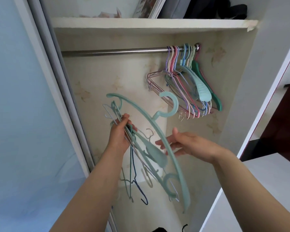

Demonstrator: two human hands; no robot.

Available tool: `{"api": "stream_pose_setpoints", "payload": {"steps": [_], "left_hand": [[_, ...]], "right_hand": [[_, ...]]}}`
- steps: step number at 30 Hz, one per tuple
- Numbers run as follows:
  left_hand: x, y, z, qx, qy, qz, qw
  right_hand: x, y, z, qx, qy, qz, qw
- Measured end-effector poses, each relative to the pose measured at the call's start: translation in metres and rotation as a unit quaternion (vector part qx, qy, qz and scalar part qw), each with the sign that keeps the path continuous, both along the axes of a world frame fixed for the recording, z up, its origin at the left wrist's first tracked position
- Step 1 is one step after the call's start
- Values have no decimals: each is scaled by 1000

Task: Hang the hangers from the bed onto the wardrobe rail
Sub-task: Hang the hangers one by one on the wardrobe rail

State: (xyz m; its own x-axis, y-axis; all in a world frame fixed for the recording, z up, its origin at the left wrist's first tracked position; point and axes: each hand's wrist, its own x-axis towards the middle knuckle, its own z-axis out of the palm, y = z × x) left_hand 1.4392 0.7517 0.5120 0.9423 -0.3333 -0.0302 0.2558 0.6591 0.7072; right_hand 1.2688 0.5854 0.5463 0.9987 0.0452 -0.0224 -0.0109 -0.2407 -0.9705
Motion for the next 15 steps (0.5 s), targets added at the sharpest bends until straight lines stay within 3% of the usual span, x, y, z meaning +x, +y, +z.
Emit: {"api": "stream_pose_setpoints", "payload": {"steps": [3, 5, 7, 10, 12, 15], "left_hand": [[4, 0, -2, -12, 17, -5, 1000], [5, 1, 0, -47, 36, -18, 998], [8, 4, 1, -73, 52, -37, 995], [16, 7, -2, -89, 69, -47, 992], [18, 8, -4, -87, 72, -31, 993], [17, 5, -10, -89, 75, -6, 993]], "right_hand": [[20, -12, -30, -170, 24, -157, 972], [33, -19, -68, -284, 131, -141, 939], [40, -20, -104, -288, 190, -98, 933], [42, -16, -120, -228, 101, -208, 946], [39, -19, -112, -273, 25, -318, 907], [31, -28, -92, -274, -46, -377, 884]]}}
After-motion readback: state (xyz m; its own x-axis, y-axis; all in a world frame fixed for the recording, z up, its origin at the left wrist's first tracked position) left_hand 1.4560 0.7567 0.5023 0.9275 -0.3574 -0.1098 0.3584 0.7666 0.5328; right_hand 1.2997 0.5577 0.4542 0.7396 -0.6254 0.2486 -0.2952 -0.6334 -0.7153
